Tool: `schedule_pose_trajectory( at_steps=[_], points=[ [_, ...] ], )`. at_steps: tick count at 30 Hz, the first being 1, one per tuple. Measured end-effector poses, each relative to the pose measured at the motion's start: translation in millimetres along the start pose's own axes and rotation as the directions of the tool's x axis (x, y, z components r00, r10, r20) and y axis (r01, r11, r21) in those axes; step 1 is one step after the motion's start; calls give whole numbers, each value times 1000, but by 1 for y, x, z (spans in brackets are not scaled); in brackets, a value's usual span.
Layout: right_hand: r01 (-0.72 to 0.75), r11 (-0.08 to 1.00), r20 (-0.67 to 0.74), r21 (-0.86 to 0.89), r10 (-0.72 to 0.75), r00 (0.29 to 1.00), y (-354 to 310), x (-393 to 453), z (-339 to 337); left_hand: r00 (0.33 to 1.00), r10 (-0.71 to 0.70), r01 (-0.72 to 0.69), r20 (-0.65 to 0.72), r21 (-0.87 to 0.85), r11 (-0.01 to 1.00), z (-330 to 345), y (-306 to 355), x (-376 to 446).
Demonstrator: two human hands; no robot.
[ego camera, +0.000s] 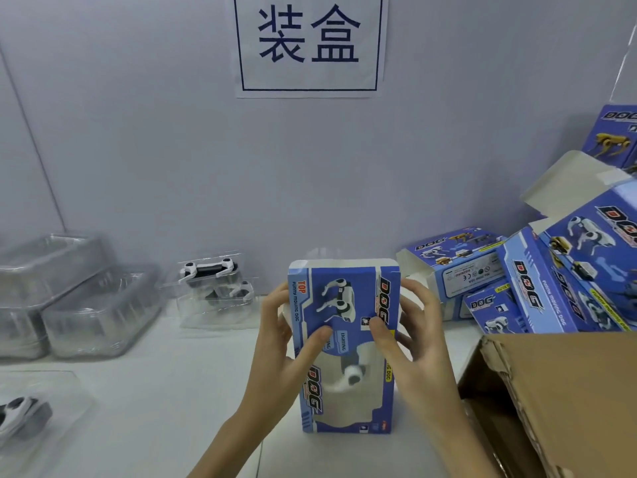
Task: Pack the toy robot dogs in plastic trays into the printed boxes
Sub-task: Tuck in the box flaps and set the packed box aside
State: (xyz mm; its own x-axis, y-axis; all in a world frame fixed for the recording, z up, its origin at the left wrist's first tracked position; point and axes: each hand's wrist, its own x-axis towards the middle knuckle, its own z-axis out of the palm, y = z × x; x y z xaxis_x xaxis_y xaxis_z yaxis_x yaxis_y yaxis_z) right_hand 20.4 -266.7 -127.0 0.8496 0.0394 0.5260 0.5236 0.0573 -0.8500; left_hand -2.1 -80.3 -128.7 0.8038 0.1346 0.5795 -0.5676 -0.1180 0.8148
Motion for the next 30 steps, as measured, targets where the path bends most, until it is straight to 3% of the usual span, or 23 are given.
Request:
schedule_pose_trajectory(
  at_steps=[9,18,23,30],
  points=[
    [-52,996,43,-69,55,998,5,-1,-5,996,-82,83,33,-13,996,1,-2,-6],
    [-62,996,83,-66,67,994,-2,-3,-2,995,-71,63,74,111,992,-3,-5,-3],
    [-5,991,65,-131,13,998,3,-4,1,995,1,-15,99,134,991,-4,1,-1],
    [-43,999,15,-29,43,999,5,-5,8,984,-57,63,171,-29,998,-10,-2,-3]
  ],
)
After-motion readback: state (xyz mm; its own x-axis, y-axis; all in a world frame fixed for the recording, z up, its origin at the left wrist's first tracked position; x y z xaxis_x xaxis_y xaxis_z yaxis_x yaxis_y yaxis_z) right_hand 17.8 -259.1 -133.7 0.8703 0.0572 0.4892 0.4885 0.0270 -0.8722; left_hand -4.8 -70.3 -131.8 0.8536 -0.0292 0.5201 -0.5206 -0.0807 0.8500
